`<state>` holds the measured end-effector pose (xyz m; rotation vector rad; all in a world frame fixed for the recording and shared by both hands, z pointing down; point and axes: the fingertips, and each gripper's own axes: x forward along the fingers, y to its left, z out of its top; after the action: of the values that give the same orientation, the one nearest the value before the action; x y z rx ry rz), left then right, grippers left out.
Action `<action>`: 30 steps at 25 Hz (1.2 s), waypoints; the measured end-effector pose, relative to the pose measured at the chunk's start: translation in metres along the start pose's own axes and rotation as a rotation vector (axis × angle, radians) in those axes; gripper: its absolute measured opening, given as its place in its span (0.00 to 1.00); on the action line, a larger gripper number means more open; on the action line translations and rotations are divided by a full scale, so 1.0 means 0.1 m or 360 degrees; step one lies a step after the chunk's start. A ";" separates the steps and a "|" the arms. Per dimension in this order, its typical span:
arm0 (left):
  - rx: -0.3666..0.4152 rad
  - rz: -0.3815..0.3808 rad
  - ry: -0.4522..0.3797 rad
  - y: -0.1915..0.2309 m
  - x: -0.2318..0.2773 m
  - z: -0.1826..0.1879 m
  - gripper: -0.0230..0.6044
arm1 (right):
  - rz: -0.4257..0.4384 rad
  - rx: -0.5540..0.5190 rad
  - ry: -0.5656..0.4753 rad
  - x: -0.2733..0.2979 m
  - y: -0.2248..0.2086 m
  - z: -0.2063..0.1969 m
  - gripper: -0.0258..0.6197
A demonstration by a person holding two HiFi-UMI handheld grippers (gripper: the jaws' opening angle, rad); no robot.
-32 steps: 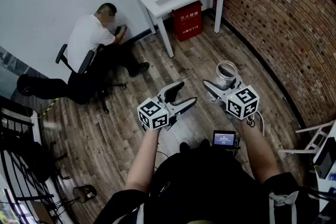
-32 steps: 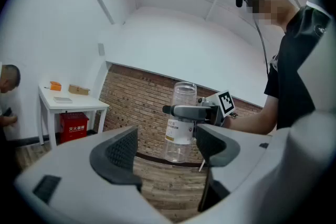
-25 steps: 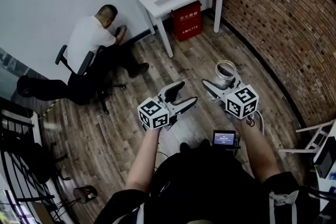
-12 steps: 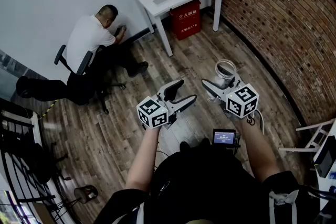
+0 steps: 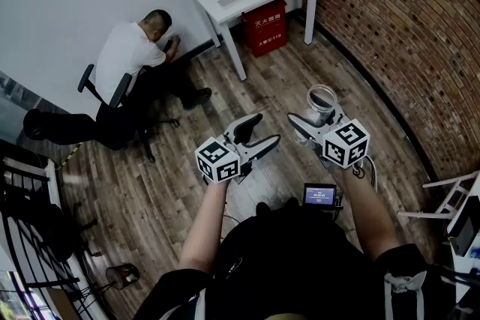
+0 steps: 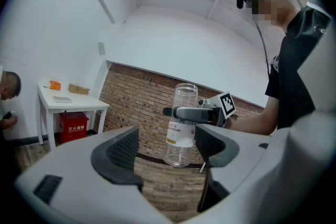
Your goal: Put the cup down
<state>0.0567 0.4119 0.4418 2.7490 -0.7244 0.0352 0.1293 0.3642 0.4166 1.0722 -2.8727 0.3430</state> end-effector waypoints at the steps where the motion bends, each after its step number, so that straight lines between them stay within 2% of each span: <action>1: 0.0002 0.0003 0.0001 0.00 0.02 0.00 0.58 | 0.0002 0.0001 -0.0002 -0.01 -0.02 0.00 0.60; 20: 0.0005 0.0051 0.0020 0.09 0.53 -0.02 0.58 | 0.0041 0.0034 -0.0021 -0.09 -0.56 -0.02 0.60; 30: -0.0031 0.0008 0.0033 0.66 0.81 0.00 0.57 | 0.0008 0.0049 0.0012 0.31 -0.97 -0.03 0.60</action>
<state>0.0953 0.3189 0.4684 2.7242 -0.7222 0.0575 0.1693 0.2736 0.4419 1.0662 -2.8729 0.3919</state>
